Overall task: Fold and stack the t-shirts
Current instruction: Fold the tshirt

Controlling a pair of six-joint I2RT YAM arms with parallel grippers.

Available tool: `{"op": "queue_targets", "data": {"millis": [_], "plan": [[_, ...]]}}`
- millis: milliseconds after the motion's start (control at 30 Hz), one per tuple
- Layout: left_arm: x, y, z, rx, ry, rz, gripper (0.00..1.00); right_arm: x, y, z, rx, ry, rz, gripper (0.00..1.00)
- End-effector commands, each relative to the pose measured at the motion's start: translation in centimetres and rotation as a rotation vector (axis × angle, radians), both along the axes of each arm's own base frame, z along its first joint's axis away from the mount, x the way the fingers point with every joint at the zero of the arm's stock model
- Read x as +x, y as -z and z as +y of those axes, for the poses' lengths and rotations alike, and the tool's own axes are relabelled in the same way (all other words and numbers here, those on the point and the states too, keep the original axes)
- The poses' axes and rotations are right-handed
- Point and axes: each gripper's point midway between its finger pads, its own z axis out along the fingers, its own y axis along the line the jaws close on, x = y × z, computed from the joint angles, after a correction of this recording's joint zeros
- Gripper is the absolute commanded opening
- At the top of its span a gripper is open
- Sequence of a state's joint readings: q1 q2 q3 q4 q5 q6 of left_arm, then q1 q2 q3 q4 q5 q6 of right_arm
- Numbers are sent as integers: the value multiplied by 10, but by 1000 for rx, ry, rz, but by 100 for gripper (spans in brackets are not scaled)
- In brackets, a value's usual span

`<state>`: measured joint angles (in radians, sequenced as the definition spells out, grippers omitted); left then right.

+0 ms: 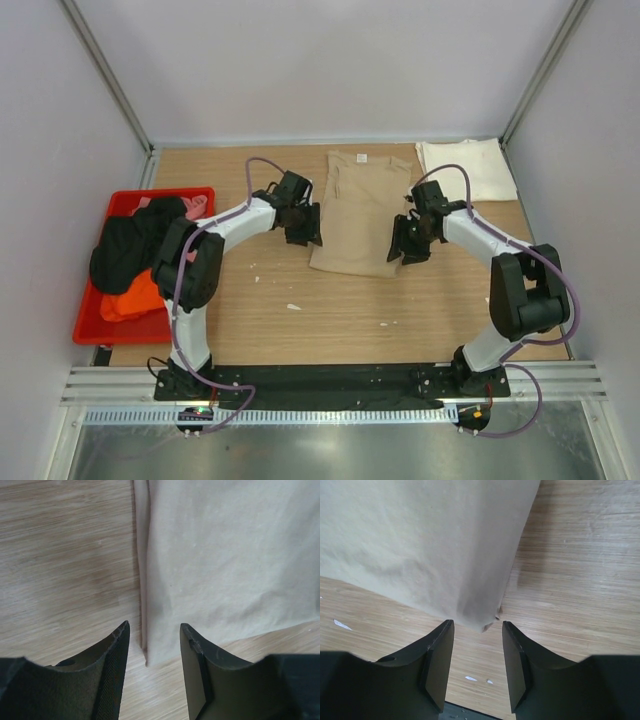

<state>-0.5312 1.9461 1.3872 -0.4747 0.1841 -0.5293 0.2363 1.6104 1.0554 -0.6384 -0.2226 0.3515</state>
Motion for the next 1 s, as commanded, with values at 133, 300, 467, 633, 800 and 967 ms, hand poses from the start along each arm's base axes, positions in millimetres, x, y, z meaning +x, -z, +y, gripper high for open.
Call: {"op": "queue_targets", "data": {"millis": [133,300,467,633,800,967], "plan": [[2,8,-5,-14,63,-1,46,11,-1,10,57,-6,-67,50],[-7,18,-1,-8,59,28,39,6,12,12,78,-7,-54,50],[-12,18,-3,-32,54,39,7,0,26,12,96,-5,-31,45],[-21,22,-1,-45,35,61,0,-2,29,7,75,24,-31,10],[-31,23,4,-42,-6,63,0,-13,31,-10,-8,88,0,1],[-36,8,4,-83,-52,20,0,-20,32,-16,-22,127,-13,1]]}}
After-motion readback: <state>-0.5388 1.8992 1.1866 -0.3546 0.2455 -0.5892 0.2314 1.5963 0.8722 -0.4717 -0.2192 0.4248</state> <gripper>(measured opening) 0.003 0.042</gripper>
